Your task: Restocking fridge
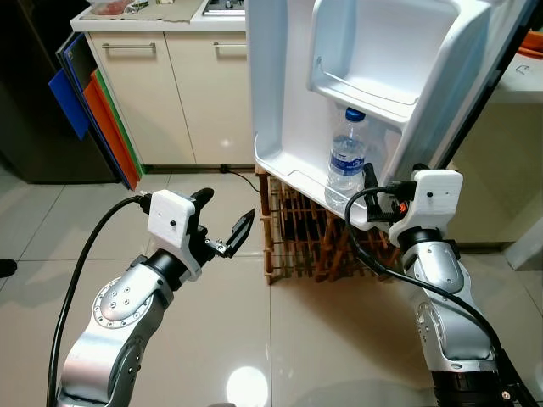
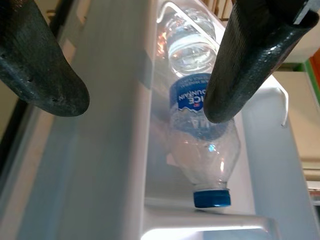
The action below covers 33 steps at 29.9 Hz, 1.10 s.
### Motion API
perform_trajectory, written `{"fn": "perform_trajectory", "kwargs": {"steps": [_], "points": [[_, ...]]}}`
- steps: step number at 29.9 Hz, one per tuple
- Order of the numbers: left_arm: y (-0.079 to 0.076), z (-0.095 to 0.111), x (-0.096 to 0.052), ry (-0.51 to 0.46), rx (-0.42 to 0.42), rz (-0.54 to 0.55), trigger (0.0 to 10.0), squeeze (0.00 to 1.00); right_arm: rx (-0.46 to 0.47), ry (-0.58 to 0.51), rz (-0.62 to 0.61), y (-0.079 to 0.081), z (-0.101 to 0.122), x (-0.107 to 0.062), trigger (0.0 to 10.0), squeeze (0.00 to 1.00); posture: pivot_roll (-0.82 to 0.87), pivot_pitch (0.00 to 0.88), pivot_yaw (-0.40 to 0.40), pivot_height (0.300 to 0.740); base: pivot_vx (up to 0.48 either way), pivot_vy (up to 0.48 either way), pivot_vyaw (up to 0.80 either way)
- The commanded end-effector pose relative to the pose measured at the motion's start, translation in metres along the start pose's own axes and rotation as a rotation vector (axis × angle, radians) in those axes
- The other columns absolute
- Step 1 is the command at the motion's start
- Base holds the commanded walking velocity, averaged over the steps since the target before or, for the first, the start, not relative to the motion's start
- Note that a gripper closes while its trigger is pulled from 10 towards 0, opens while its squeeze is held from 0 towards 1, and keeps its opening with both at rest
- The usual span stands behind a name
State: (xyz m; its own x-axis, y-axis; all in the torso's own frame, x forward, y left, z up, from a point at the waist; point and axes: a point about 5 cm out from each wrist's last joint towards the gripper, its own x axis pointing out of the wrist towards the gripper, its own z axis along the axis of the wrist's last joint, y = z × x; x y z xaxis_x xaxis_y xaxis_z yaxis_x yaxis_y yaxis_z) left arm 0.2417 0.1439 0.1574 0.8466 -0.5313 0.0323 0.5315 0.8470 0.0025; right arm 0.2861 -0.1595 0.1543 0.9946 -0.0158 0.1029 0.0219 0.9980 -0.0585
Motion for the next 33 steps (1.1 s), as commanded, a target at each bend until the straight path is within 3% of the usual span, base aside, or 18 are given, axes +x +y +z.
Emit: {"fn": "perform_trajectory", "kwargs": {"steps": [1,5,10,16,23,30,31,33], "points": [[-0.004,0.000,-0.002,-0.001,-0.019,-0.038,10.0,0.00,-0.017,0.001,-0.010,-0.003,0.003,-0.001,10.0,0.00,0.07,0.000,0.032,0.740,0.000,0.000,0.00],[-0.006,-0.001,-0.002,0.005,-0.025,-0.054,10.0,0.00,-0.004,0.002,-0.009,-0.003,0.001,-0.001,10.0,0.00,0.07,0.000,0.036,0.740,0.000,0.000,0.00],[-0.006,-0.001,-0.001,0.002,-0.021,-0.069,10.0,0.00,0.076,-0.006,0.037,0.011,0.004,0.009,10.0,0.00,0.07,0.000,0.038,0.740,0.000,0.000,0.00],[-0.005,-0.001,-0.001,0.000,-0.014,-0.074,10.0,0.00,0.067,-0.034,0.052,0.026,0.013,0.022,10.0,0.00,0.08,0.000,0.038,0.740,0.000,0.000,0.00],[-0.004,0.000,-0.003,0.000,-0.009,-0.074,10.0,0.00,0.073,-0.048,0.122,0.035,0.018,0.021,10.0,0.00,0.09,0.000,0.038,0.740,0.000,0.000,0.00],[-0.004,-0.002,-0.003,0.006,-0.013,-0.081,10.0,0.00,0.133,-0.107,0.436,0.055,0.026,-0.006,10.0,0.00,0.08,0.000,0.050,0.740,0.000,0.000,0.00],[-0.004,-0.002,-0.003,0.006,-0.013,-0.081,10.0,0.00,0.133,-0.107,0.436,0.055,0.026,-0.006,10.0,0.00,0.08,0.000,0.050,0.740,0.000,0.000,0.00],[-0.004,-0.002,-0.003,0.008,-0.016,-0.083,10.0,0.00,0.209,-0.118,0.614,0.059,0.032,-0.028,10.0,0.00,0.07,0.000,0.053,0.740,0.000,0.000,0.00]]}}
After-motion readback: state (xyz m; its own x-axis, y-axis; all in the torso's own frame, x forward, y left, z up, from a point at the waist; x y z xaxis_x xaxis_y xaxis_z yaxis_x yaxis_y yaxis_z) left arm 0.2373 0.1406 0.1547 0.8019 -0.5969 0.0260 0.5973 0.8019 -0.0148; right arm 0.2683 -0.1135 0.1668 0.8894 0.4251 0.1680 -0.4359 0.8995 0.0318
